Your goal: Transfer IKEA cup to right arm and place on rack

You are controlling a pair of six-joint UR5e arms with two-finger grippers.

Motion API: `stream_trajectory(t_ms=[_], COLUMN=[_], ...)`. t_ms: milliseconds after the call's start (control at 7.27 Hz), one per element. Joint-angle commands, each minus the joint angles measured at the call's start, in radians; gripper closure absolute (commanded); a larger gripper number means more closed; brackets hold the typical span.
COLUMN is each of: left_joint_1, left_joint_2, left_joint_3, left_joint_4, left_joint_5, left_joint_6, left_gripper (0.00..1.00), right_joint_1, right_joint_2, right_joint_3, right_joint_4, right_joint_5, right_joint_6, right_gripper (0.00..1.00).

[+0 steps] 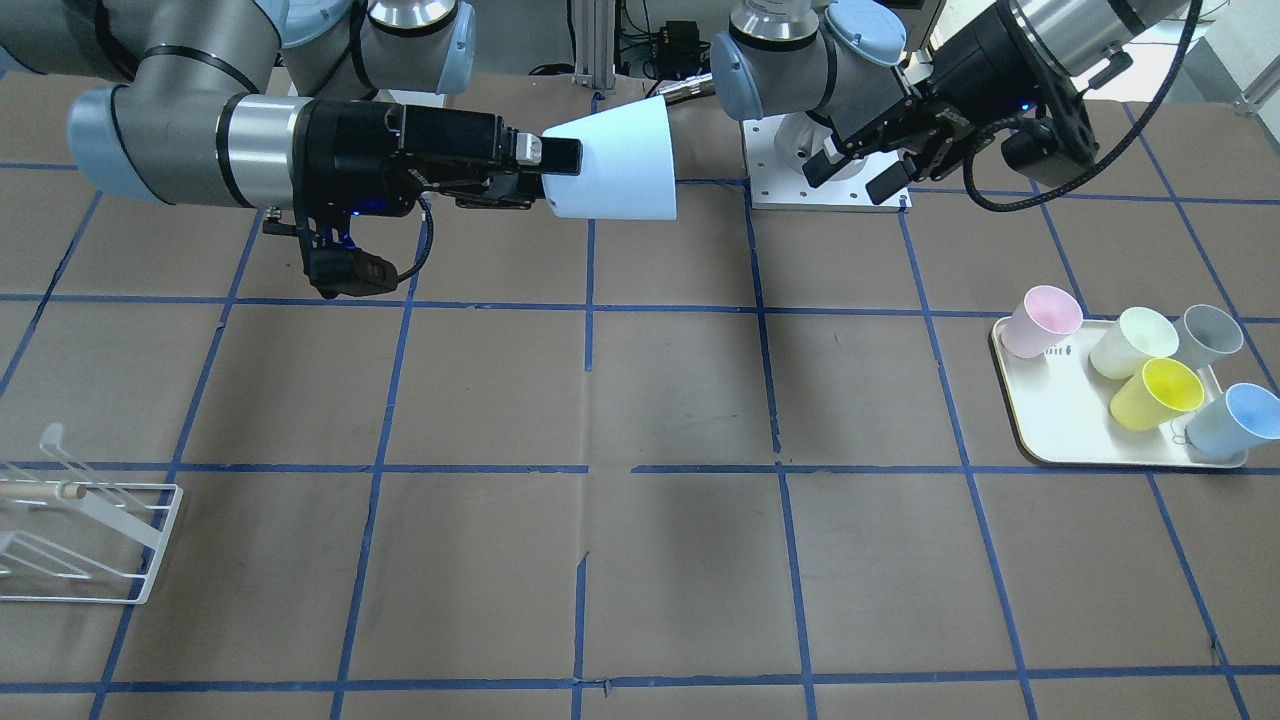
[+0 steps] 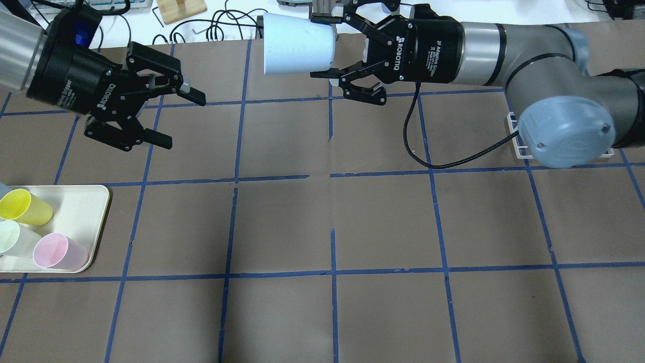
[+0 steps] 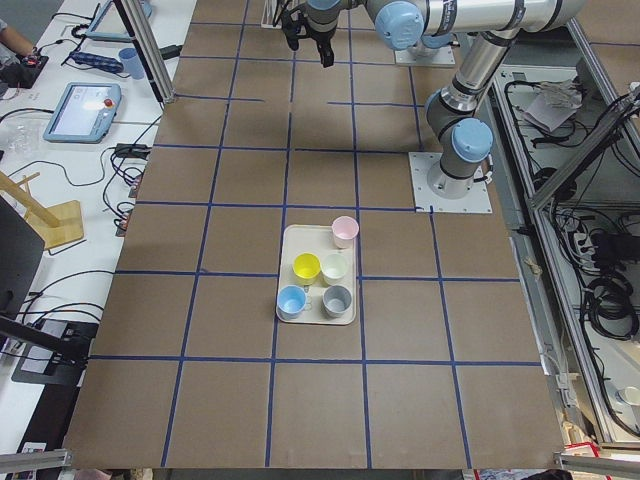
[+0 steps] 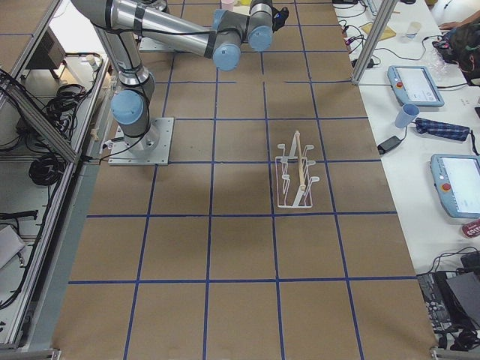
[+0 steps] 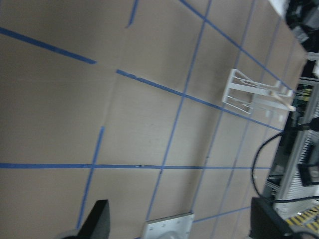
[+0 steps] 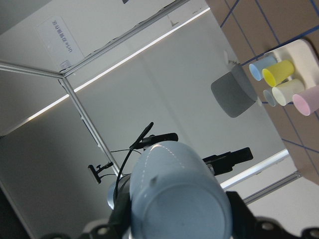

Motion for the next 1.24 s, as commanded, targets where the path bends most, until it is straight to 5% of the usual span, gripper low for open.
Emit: stream_trajectory(t_ms=[0, 412, 825, 1100], left_joint_1=[-0.044, -0.229, -0.27, -0.269], left_joint_2=[-0.033, -0.148, -0.148, -0.154], left_joint_3=[-0.018, -0.008, -0.001, 0.042], left_joint_4=[0.191, 0.533, 0.431, 0.372], left_joint_5=[0.232, 0.4, 0.451, 0.454], left_joint_6=[-0.025, -0.183, -0.165, -0.165], left_gripper=[0.0, 0.0, 0.0, 0.0], right_joint_1=[-0.055, -0.12, -0.123, -0.128], right_joint_2=[-0.032, -0.053, -0.046, -0.041], right_joint_3=[-0.021, -0.084, -0.188, -0.19], right_joint_4=[-0.02, -0.022, -0.008, -0.028], right_joint_5=[-0.263, -0.668, -1.033, -1.325], right_joint_6=[0.001, -0.005, -0.109, -0.346], right_gripper=[0.38, 0.38, 0.39, 0.4])
